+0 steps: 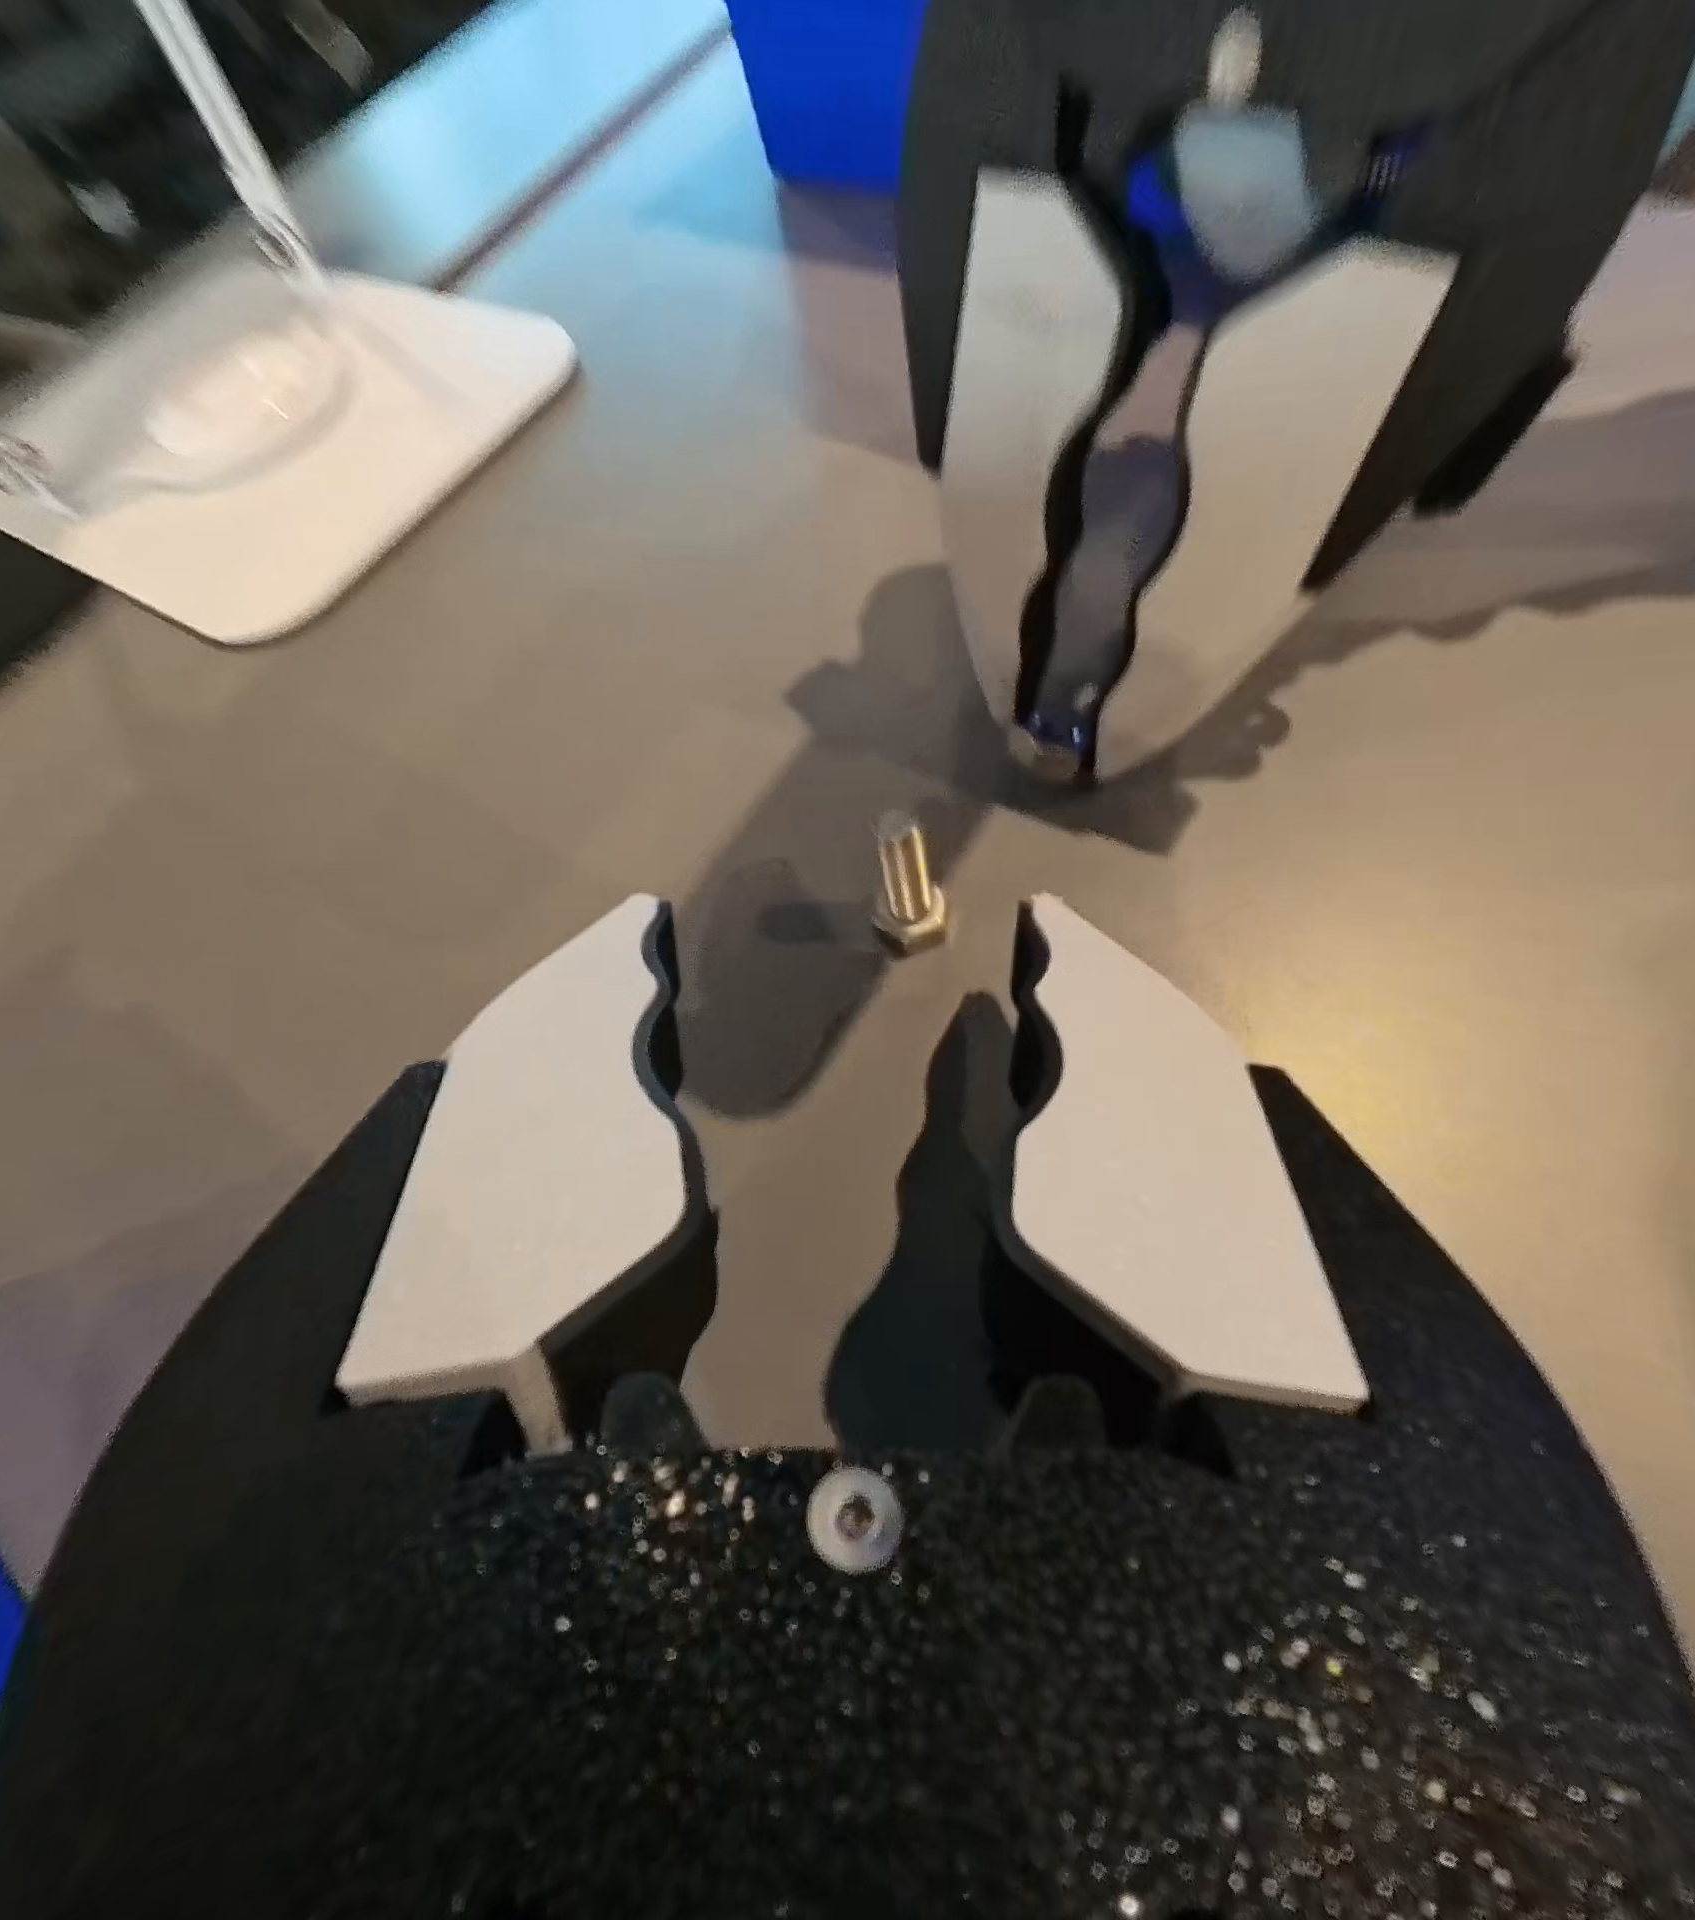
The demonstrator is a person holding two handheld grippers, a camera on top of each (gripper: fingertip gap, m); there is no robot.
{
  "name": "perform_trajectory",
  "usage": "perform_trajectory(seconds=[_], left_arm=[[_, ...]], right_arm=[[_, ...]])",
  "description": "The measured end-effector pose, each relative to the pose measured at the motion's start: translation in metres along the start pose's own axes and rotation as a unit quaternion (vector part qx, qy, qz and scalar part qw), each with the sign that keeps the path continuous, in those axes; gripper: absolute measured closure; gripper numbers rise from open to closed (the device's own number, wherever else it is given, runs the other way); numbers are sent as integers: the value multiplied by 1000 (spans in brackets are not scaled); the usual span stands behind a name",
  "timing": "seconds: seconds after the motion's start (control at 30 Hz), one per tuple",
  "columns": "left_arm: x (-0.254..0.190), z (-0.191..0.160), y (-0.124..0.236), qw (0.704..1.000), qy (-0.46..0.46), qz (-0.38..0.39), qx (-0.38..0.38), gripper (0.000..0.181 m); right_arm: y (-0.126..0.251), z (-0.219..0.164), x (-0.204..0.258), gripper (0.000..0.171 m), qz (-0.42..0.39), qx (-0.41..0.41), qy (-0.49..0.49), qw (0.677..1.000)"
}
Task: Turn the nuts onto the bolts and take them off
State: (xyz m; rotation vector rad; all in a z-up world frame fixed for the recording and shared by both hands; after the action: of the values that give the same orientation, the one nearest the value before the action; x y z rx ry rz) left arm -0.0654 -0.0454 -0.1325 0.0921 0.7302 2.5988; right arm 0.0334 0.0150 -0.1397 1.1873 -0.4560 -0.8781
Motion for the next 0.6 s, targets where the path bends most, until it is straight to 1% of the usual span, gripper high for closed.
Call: perform_trajectory(seconds=[0.03,0.17,0.27,0.33,0.5,0.53,0.6], left_arm=[[0,2,1,1000,-1,4,-11,120],[2,6,5,998,-15,29,-44,122],[5,8,8,996,-24,50,-72,124],[8,10,9,993,-22,65,-92,126],[19,16,19,984,-1,99,-148,132],[20,17,21,982,3,103,-157,133],[22,17,23,980,6,110,-167,136]], right_arm=[[-1,0,0,154,-2,4,4,1000],[0,5,3,152,-19,-33,-3,999],[2,3,11,139,-21,-88,-50,995],[2,0,17,137,-26,-131,-87,987],[5,-5,19,134,-112,-211,-157,958],[4,-6,20,138,-119,-219,-167,954],[1,-6,22,139,-127,-219,-175,951]])
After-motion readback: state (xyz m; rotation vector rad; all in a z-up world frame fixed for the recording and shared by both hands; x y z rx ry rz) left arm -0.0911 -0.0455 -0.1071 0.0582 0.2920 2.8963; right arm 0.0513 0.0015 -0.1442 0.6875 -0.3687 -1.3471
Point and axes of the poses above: each gripper's, where its closed fingertips meet, y back along the fingers, z out of its top, x = y × z across the jaws, the point moved 5 cm from there along y, back along the fingers, and after that the axes turned 14 degrees about y, right-handed, at the moved point
